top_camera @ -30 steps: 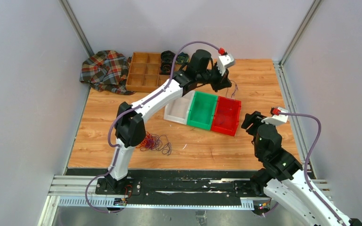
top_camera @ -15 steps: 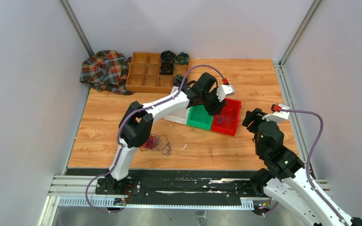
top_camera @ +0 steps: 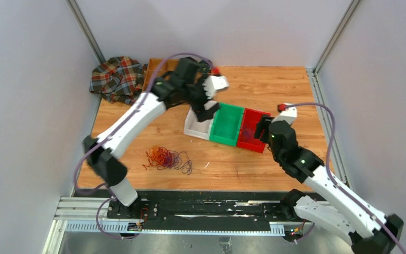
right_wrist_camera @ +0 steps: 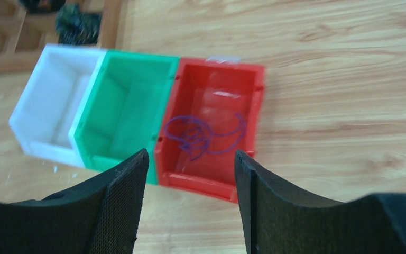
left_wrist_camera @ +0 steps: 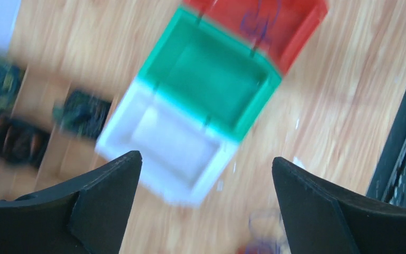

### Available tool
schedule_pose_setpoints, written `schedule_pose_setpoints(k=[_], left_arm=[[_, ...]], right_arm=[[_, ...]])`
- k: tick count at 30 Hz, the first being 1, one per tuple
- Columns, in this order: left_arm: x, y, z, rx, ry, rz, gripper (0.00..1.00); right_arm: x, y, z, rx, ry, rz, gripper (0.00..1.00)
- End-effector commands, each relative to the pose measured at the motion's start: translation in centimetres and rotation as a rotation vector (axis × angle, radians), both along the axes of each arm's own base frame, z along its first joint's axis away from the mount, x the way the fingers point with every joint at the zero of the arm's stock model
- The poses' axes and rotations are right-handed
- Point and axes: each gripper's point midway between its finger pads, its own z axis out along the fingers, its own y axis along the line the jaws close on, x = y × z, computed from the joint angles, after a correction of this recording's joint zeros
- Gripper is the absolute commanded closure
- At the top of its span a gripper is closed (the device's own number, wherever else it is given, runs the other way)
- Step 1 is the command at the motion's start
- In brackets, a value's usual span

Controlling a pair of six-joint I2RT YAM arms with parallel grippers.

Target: Untangle the cables

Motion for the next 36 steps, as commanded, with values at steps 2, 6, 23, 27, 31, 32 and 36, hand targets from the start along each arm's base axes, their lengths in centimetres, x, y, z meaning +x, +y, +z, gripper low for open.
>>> schedule_pose_setpoints(k=[2, 6, 23, 27, 31, 32, 36], left_arm=[[-6.0, 13.2, -3.1, 0.149, 0.102, 0.016, 0.02], [-10.8, 18.0, -6.5, 0.243, 0.088, -0.054, 0.02], [-13.1, 20.4, -14.5, 0.250, 0.125, -0.031, 0.15], [-12.2, 19.3, -14.8, 0.220, 0.091, -0.087, 0.18], [-11.7, 18.4, -15.2, 0.207, 0.109, -0.143, 0.32], [-11.6, 18.4, -15.4, 0.212, 0.118, -0.148, 0.37], [-11.7, 18.9, -16.6, 0.259, 0.148, -0.182, 0.68]], right_arm=[[-0.3, 8.7, -0.4, -0.007, 0.041, 0.279, 0.37], [-2.0, 15.7, -2.3, 0.018, 0.078, 0.517, 0.36], [-8.0, 29.3, -7.3, 0.083, 0.032, 0.992, 0.49], [-7.9, 26.8, -7.2, 0.059, 0.025, 0.935, 0.42], [-7.5, 23.9, -5.2, 0.039, -0.075, 0.875, 0.39], [-7.3, 23.2, -4.4, 0.038, -0.112, 0.855, 0.38], [-6.7, 21.0, -1.7, 0.021, -0.217, 0.800, 0.35]])
